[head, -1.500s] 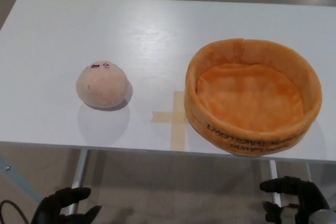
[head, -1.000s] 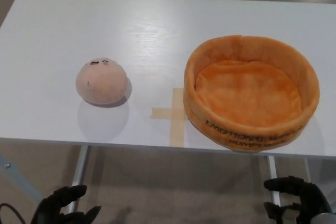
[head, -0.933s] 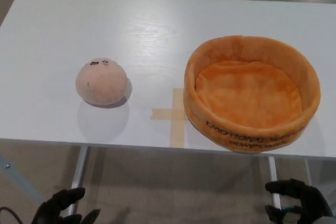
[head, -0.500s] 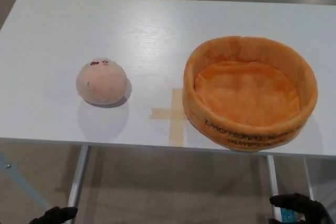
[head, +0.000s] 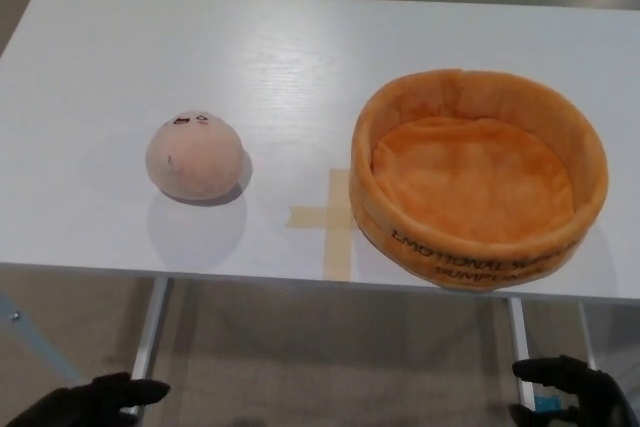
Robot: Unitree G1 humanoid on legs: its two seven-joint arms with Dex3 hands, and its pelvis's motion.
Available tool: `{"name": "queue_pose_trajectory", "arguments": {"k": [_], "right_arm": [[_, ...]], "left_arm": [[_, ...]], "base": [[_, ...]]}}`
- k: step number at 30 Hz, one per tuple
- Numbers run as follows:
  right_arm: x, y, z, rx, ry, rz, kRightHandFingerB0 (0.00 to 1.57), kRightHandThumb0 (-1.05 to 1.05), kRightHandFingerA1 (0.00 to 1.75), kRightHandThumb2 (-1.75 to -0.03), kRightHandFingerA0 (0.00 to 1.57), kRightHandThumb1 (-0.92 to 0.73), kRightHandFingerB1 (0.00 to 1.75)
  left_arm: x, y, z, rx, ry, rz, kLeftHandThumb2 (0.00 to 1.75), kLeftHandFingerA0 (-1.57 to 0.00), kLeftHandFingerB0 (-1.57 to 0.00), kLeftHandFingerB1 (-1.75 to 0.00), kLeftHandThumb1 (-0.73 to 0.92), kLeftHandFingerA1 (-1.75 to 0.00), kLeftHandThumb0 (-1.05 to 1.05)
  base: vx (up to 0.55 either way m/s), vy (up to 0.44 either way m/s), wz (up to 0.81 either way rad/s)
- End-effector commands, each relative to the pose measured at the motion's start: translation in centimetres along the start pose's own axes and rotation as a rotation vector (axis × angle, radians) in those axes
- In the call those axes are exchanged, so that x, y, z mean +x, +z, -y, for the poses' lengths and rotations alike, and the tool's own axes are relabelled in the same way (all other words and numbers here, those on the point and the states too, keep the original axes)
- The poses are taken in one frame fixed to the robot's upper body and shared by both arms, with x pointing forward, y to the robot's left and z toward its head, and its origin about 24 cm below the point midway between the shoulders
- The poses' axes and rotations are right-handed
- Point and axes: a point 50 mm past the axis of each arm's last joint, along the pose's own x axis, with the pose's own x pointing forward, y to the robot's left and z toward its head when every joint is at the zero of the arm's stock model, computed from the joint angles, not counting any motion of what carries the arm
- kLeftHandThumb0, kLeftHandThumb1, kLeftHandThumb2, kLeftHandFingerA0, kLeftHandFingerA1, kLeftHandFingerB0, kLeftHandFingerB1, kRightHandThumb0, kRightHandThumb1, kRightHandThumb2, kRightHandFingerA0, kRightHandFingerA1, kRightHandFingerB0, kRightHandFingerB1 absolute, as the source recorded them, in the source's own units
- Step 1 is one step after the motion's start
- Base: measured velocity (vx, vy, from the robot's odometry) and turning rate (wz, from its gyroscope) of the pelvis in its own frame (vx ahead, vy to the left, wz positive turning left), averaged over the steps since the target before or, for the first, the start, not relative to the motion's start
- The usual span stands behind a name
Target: Use the left hand to pick up the pink round toy on the left and place it inside the orange plate on the desk.
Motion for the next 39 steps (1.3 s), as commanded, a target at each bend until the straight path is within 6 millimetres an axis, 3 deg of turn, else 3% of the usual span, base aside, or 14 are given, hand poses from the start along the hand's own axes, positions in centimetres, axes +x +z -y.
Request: {"name": "queue_pose_trajectory", "arguments": {"k": [1,14,22,23,24,29,31,36,37,38,39], "right_arm": [[0.1,0.0,0.2,-0.009,-0.007,-0.004,0.47,-0.24,0.84,-0.56,0.51,-0.56,0.74],[0.2,0.4,0.1,-0.012,-0.008,-0.003,0.48,-0.21,0.86,-0.56,0.55,-0.57,0.73],[0.2,0.5,0.0,-0.012,-0.005,0.004,0.48,-0.21,0.86,-0.56,0.55,-0.57,0.74],[0.2,0.5,-0.1,-0.011,-0.007,0.005,0.48,-0.19,0.87,-0.56,0.54,-0.57,0.73],[0.2,0.5,-0.1,-0.009,-0.008,0.009,0.48,-0.18,0.89,-0.55,0.56,-0.57,0.75],[0.2,0.3,0.0,-0.009,-0.005,-0.001,0.49,-0.22,0.86,-0.56,0.55,-0.56,0.74],[0.2,0.4,0.0,-0.012,-0.007,0.001,0.49,-0.21,0.86,-0.56,0.55,-0.57,0.74],[0.2,0.4,0.1,-0.012,-0.007,-0.003,0.48,-0.21,0.86,-0.56,0.55,-0.57,0.73],[0.2,0.4,0.1,-0.021,-0.006,0.003,0.48,-0.2,0.86,-0.56,0.55,-0.57,0.73],[0.1,0.3,0.1,-0.019,-0.004,0.005,0.48,-0.21,0.87,-0.55,0.55,-0.57,0.74],[0.1,0.3,0.1,-0.017,-0.002,0.006,0.48,-0.21,0.87,-0.55,0.55,-0.57,0.74]], "left_arm": [[-3.0,5.7,0.9,0.18,-0.371,0.215,0.58,-0.28,-0.35,-0.32,0.59,-0.32,-0.57],[-6.3,12.9,-0.5,0.216,-0.466,0.562,0.58,-0.28,-0.24,-0.29,0.6,-0.35,-0.59],[-6.6,16.3,-1.6,0.137,-0.348,0.74,0.57,-0.28,-0.24,-0.29,0.54,-0.35,-0.52],[-6.5,17.1,-2.0,0.093,-0.257,0.791,0.57,-0.29,-0.23,-0.29,0.54,-0.36,-0.52],[-6.2,17.7,-2.4,0.044,-0.195,0.838,0.92,-0.09,-0.07,-0.5,0.38,-0.51,-0.28],[-5.1,19.5,-4.3,-0.004,-0.008,0.926,0.91,-0.01,0.0,-0.47,0.38,-0.49,-0.29],[-4.1,20.3,-5.5,0.074,0.142,0.905,0.88,-0.01,0.0,-0.47,0.37,-0.5,-0.24],[-2.0,20.8,-6.9,0.16,0.265,0.866,0.87,-0.02,0.0,-0.48,0.38,-0.5,-0.19],[-1.0,20.9,-7.5,0.202,0.287,0.845,0.58,-0.1,-0.09,-0.24,0.45,-0.26,-0.23],[-0.1,21.0,-8.1,0.234,0.287,0.804,0.67,0.0,-0.04,-0.29,0.41,-0.1,-0.14],[0.6,21.1,-8.5,0.256,0.286,0.775,0.67,0.0,-0.04,-0.29,0.41,-0.1,-0.14]], "base": [[0.0,0.0,0.0],[0.0,0.0,0.0],[0.0,0.0,0.0],[0.0,0.0,0.0],[0.0,0.0,0.0],[0.0,0.0,0.0],[0.0,0.0,0.0],[0.0,0.0,0.0],[0.0,0.0,0.0],[0.0,0.0,0.0],[0.0,0.0,0.0]]}}
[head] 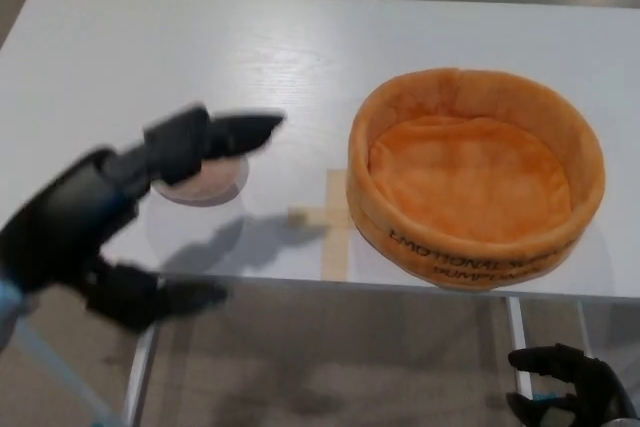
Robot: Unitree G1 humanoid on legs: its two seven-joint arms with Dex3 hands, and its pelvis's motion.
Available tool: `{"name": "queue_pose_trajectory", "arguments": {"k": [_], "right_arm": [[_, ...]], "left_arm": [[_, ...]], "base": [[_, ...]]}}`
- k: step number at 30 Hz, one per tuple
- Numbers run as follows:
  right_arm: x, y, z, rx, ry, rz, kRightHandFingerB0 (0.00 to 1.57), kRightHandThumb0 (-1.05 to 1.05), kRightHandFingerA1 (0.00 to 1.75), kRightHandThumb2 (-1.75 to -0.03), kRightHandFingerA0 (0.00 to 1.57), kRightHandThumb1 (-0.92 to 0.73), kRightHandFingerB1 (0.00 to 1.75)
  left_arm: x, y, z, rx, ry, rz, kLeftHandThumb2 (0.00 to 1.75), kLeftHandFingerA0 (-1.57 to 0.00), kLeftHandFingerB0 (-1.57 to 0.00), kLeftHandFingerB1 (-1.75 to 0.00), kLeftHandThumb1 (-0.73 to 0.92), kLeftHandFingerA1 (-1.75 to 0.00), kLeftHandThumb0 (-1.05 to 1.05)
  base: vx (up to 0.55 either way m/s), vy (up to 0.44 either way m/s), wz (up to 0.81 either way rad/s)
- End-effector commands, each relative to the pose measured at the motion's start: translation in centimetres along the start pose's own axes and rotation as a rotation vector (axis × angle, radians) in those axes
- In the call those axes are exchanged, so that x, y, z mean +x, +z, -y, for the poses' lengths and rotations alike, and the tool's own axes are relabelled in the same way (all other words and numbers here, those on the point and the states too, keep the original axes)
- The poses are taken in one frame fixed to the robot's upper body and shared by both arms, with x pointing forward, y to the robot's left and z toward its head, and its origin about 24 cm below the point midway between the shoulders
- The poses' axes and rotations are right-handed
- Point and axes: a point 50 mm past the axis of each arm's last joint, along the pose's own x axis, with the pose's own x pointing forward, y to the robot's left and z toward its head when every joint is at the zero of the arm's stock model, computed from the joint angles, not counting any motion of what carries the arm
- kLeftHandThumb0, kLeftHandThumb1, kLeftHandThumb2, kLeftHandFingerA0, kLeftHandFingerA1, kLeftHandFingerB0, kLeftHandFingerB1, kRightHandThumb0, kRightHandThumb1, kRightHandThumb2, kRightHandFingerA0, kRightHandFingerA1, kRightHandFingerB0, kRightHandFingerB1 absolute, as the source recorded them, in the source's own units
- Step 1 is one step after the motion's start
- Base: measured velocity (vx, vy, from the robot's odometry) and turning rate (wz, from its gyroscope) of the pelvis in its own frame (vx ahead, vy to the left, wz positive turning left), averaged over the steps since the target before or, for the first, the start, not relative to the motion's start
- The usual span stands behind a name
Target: Use the left hand to pick up the pink round toy on the left and place it inside the orange plate on the desk.
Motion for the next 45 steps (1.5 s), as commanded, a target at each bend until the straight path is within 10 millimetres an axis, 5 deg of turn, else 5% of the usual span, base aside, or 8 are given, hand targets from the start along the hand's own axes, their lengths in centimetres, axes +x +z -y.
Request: {"name": "queue_pose_trajectory", "arguments": {"k": [1,9,10,11,23,37,38,45], "right_arm": [[-0.2,-0.7,0.0,-0.002,0.0,-0.018,0.48,-0.22,0.86,-0.56,0.55,-0.57,0.74],[-0.2,-0.6,-0.2,-0.008,0.0,-0.029,0.48,-0.21,0.86,-0.56,0.54,-0.57,0.73],[-0.1,-0.6,-0.2,-0.005,-0.001,-0.027,0.49,-0.21,0.87,-0.56,0.54,-0.57,0.74],[-0.1,-0.5,-0.2,-0.006,-0.002,-0.027,0.5,-0.22,0.87,-0.56,0.55,-0.56,0.74],[-0.2,-0.8,-0.1,-0.007,-0.002,-0.026,0.51,-0.19,0.88,-0.55,0.57,-0.56,0.75],[-0.2,-0.7,-0.2,-0.011,0.003,-0.038,0.51,-0.22,0.83,-0.57,0.56,-0.56,0.72],[-0.2,-0.7,-0.1,-0.015,0.003,-0.037,0.5,-0.21,0.82,-0.57,0.56,-0.56,0.71],[-0.2,-0.7,-0.1,-0.015,0.001,-0.036,0.51,-0.18,0.83,-0.56,0.54,-0.56,0.72]], "left_arm": [[3.0,-3.5,-2.3,0.207,0.067,-0.166,0.68,0.0,-0.02,-0.28,0.42,-0.05,-0.15],[5.7,-5.1,-3.7,0.448,0.003,-0.307,0.66,0.0,-0.02,-0.24,0.38,0.0,-0.2],[5.9,-5.2,-3.9,0.483,0.0,-0.324,0.53,0.0,0.0,-0.27,0.44,0.0,-0.23],[6.2,-5.4,-4.0,0.51,0.001,-0.342,0.57,0.0,0.0,-0.19,0.22,-0.02,-0.29],[7.6,-7.4,-4.6,0.754,-0.006,-0.504,0.57,0.0,0.0,-0.13,0.34,0.0,-0.71],[7.3,-9.0,-3.5,0.773,-0.083,-0.557,0.55,0.0,0.0,-0.23,0.37,0.0,-0.68],[7.3,-9.2,-3.4,0.773,-0.097,-0.566,0.74,0.0,-0.01,-0.15,0.39,0.0,-0.59],[7.0,-10.0,-3.2,0.775,-0.144,-0.602,0.73,0.0,-0.02,-0.18,0.39,0.0,-0.57]], "base": [[0.0,0.0,0.0],[0.0,0.0,0.0],[0.0,0.0,0.0],[0.0,0.0,0.0],[0.0,0.0,0.0],[0.0,0.0,0.0],[0.0,0.0,0.0],[0.0,0.0,0.0]]}}
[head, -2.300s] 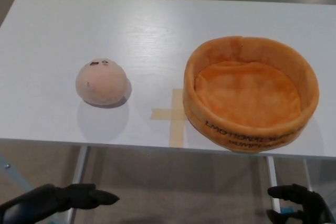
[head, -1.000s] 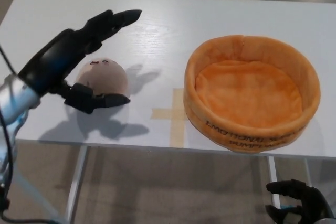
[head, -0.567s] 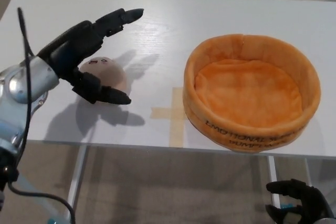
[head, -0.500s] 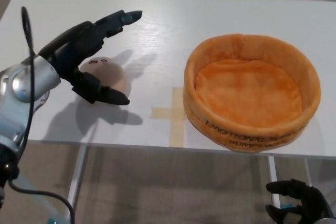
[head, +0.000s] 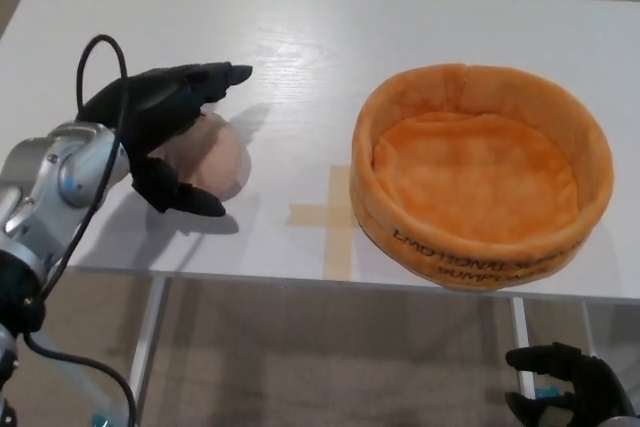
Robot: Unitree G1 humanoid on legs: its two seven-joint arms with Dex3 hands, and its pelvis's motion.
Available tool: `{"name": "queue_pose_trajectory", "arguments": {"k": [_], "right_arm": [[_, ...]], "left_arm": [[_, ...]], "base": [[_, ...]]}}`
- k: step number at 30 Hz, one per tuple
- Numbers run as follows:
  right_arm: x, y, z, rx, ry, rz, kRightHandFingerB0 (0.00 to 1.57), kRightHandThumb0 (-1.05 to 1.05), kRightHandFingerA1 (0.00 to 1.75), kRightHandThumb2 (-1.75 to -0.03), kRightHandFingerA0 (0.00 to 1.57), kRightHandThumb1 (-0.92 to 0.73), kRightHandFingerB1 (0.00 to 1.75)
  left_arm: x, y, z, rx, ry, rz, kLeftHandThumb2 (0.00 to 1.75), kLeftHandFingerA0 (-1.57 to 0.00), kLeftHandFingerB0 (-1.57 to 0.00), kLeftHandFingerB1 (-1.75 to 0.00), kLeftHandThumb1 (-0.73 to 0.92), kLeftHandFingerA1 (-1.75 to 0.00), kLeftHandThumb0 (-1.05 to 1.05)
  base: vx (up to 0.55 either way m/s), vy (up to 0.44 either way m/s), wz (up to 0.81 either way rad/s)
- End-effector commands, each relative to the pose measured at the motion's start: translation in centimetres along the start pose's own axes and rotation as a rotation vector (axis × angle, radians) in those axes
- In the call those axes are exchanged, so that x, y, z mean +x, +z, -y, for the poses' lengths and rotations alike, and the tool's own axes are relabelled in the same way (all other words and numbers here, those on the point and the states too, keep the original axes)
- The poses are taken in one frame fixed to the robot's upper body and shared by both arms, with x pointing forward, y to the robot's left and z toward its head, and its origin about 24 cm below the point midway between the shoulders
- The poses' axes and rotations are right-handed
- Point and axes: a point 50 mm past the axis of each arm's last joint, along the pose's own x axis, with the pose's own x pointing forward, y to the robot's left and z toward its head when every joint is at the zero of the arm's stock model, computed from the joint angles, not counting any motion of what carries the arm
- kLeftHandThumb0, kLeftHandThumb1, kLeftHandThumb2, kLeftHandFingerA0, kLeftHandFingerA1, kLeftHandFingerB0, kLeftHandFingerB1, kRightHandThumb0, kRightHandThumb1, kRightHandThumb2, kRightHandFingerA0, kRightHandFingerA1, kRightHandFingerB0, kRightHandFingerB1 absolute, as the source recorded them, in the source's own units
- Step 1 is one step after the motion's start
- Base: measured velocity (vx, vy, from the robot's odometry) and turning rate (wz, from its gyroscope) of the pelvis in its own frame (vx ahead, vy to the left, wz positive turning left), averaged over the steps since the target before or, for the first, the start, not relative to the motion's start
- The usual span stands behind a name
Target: Use the left hand to pick up the pink round toy on the left and place it inside the orange plate on the desk.
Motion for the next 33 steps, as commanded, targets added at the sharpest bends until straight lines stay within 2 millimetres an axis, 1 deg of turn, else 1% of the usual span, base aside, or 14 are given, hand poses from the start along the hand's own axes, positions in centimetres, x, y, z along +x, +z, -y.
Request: {"name": "queue_pose_trajectory", "arguments": {"k": [1,4,5,6,7,8,10,11,12,20,23,29,30,33], "right_arm": [[-0.2,-0.9,0.0,0.001,0.0,-0.038,0.51,-0.18,0.83,-0.56,0.54,-0.56,0.72],[-0.2,-0.9,0.0,0.001,0.004,-0.035,0.51,-0.19,0.84,-0.56,0.56,-0.57,0.73],[-0.2,-0.9,0.0,-0.005,0.005,-0.037,0.51,-0.21,0.83,-0.57,0.55,-0.57,0.72],[-0.2,-0.9,0.0,-0.008,0.006,-0.038,0.51,-0.19,0.83,-0.56,0.55,-0.57,0.72],[-0.2,-0.8,-0.1,-0.007,0.007,-0.037,0.51,-0.19,0.83,-0.56,0.55,-0.57,0.72],[-0.2,-0.8,-0.1,-0.005,0.004,-0.036,0.51,-0.2,0.83,-0.56,0.55,-0.57,0.72],[-0.2,-0.8,-0.1,-0.001,0.005,-0.038,0.5,-0.19,0.82,-0.56,0.53,-0.58,0.72],[-0.2,-0.8,-0.1,0.004,0.008,-0.039,0.5,-0.19,0.82,-0.56,0.53,-0.58,0.72],[-0.2,-0.8,-0.1,-0.002,0.006,-0.036,0.51,-0.18,0.83,-0.56,0.56,-0.58,0.73],[-0.1,-0.6,-0.1,0.0,0.003,-0.033,0.52,-0.18,0.84,-0.56,0.56,-0.58,0.74],[-0.1,-0.6,0.0,-0.004,0.005,-0.027,0.51,-0.16,0.84,-0.56,0.55,-0.59,0.73],[-0.1,-0.6,0.0,-0.014,0.001,-0.033,0.53,-0.19,0.84,-0.57,0.56,-0.58,0.73],[-0.1,-0.5,0.0,-0.009,0.002,-0.035,0.53,-0.17,0.83,-0.56,0.55,-0.58,0.73],[-0.1,-0.5,0.0,-0.002,0.002,-0.037,0.52,-0.18,0.83,-0.57,0.54,-0.59,0.73]], "left_arm": [[0.1,-0.4,0.0,0.099,0.0,-0.015,0.73,0.0,-0.02,-0.18,0.39,0.0,-0.57],[0.0,-0.6,0.3,0.093,-0.033,-0.024,0.54,0.0,-0.06,-0.27,0.41,-0.15,-0.42],[0.0,-0.6,0.3,0.09,-0.032,-0.017,0.64,-0.06,-0.07,-0.34,0.45,-0.24,-0.42],[0.0,-0.7,0.4,0.087,-0.034,-0.009,0.96,0.0,0.0,-0.47,0.49,-0.48,-0.25],[-0.1,-0.7,0.4,0.086,-0.035,-0.006,0.96,0.0,0.0,-0.47,0.49,-0.48,-0.25],[-0.1,-0.7,0.4,0.021,-0.038,0.012,0.93,-0.4,-0.15,-0.48,0.47,-0.6,-0.19],[-0.1,-0.6,0.4,-0.028,-0.041,0.029,0.61,-0.66,-0.38,-0.33,0.72,-0.63,-0.18],[-0.2,-0.6,0.3,-0.055,-0.044,0.042,0.61,-0.66,-0.38,-0.33,0.72,-0.63,-0.18],[-0.1,-0.5,0.3,-0.07,-0.041,0.047,0.65,-1.04,-0.84,-0.49,0.8,-0.76,-0.17],[0.0,-0.3,0.2,-0.116,-0.025,0.072,0.7,-1.0,-0.92,-0.74,0.8,-0.8,-0.13],[-0.1,-0.3,0.2,-0.126,-0.015,0.082,0.66,-0.99,-0.9,-0.64,0.81,-0.73,-0.16],[-0.1,0.0,-0.5,-0.127,0.045,0.123,0.63,-0.92,-0.88,-0.64,0.81,-0.96,-0.2],[-0.1,0.1,-0.8,-0.131,0.063,0.131,0.69,-0.78,-0.84,-0.8,0.79,-1.32,-0.18],[0.0,0.4,-2.0,-0.149,0.11,0.158,0.65,-0.69,-0.78,-0.93,0.81,-1.53,-0.2]], "base": [[0.0,0.0,0.0],[0.0,0.0,0.0],[0.0,0.0,0.0],[0.0,0.0,0.0],[0.0,0.0,0.0],[0.0,0.0,0.0],[0.0,0.0,0.0],[0.0,0.0,0.0],[0.0,0.0,0.0],[0.0,0.0,0.0],[0.0,0.0,0.0],[0.0,0.0,0.0],[0.0,0.0,0.0],[0.0,0.0,0.0]]}}
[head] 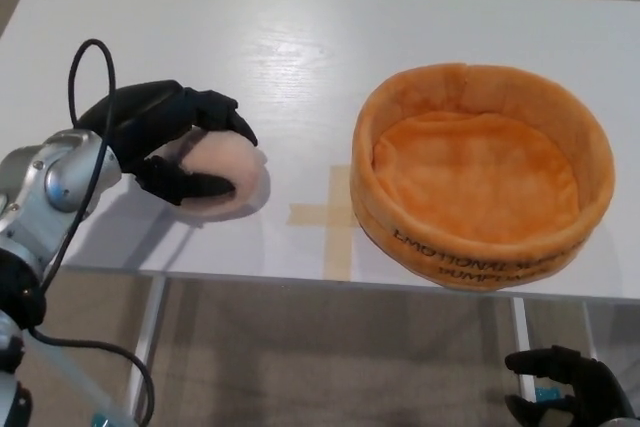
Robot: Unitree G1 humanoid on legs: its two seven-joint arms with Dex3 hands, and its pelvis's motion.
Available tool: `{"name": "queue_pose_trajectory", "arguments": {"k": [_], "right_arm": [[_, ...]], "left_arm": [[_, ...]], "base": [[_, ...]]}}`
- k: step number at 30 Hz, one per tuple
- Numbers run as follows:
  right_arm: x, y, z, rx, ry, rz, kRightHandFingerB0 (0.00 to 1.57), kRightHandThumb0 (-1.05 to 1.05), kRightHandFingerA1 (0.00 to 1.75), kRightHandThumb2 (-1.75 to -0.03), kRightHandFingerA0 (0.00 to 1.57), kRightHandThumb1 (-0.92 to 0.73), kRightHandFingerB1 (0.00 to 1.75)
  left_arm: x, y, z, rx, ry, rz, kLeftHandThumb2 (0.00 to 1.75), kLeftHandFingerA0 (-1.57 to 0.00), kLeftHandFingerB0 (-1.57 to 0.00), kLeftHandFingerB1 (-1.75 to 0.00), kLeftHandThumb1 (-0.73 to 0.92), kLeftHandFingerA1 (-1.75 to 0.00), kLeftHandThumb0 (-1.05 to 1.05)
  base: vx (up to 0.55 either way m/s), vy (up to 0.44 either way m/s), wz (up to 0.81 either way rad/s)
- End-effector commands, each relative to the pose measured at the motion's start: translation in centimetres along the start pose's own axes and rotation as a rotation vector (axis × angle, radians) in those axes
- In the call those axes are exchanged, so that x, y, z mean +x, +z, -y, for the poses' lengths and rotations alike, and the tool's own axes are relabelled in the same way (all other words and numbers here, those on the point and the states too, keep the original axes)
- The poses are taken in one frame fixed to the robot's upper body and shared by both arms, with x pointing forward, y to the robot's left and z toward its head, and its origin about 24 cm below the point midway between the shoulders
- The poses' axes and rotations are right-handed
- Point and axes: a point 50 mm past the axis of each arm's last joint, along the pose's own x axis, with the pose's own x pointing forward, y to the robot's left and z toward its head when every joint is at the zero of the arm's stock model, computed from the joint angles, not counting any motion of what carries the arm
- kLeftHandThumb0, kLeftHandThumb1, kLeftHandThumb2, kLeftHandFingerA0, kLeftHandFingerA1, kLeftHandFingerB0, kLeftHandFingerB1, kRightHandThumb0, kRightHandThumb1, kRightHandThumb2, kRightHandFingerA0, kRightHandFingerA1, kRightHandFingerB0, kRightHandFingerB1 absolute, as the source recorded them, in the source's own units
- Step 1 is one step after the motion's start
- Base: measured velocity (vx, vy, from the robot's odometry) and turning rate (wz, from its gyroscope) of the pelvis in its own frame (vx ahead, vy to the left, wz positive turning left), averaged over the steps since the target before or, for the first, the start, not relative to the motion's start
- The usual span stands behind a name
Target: Use the left hand to pick up the pink round toy on the left and place it inside the orange plate on the desk.
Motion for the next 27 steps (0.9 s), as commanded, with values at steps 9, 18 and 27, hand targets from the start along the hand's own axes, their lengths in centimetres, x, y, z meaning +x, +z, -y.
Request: {"name": "queue_pose_trajectory", "arguments": {"k": [9,18,27], "right_arm": [[0.0,-0.3,-0.1,0.0,0.0,-0.026,0.55,-0.18,0.86,-0.57,0.57,-0.58,0.75],[0.0,-0.3,-0.3,0.005,0.007,-0.022,0.54,-0.18,0.85,-0.57,0.56,-0.58,0.74],[0.0,-0.2,-0.5,0.002,0.012,-0.016,0.55,-0.18,0.87,-0.57,0.57,-0.58,0.76]], "left_arm": [[1.5,5.2,-6.9,-0.007,0.271,0.224,0.64,-0.87,-0.85,-0.71,0.76,-1.33,-0.25],[3.6,10.0,-7.9,0.008,0.293,0.343,0.66,-0.83,-0.85,-0.77,0.75,-1.5,-0.29],[6.3,15.1,-6.5,0.023,0.234,0.394,0.64,-0.83,-0.86,-0.63,0.7,-1.42,-0.27]], "base": [[0.0,0.0,0.0],[0.0,0.0,0.0],[0.0,0.0,0.0]]}}
